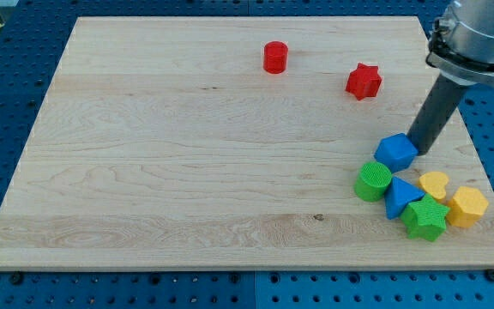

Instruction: Slide the red star closer to the blue cube

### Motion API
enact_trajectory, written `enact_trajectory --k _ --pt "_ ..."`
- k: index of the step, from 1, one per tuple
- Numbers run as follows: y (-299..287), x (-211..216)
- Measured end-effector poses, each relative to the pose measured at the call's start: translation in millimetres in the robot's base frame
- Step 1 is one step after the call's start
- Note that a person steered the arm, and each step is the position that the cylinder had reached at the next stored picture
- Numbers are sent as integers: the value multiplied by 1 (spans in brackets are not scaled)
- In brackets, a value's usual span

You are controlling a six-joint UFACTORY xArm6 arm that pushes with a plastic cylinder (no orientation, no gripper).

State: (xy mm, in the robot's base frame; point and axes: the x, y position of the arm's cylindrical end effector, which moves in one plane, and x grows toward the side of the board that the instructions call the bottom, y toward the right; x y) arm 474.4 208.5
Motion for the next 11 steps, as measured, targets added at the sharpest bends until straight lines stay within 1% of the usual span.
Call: enact_trajectory --k 2,3,4,5,6,7,8,9,10,11 --pt "-27 2" --pt "-38 -5" --pt "-89 -44" --pt "-127 -85" --pt "-133 -135" --pt "-131 -173" --pt "-109 -183" --pt "-67 -168" --pt "-48 -138" --pt "-45 -109"
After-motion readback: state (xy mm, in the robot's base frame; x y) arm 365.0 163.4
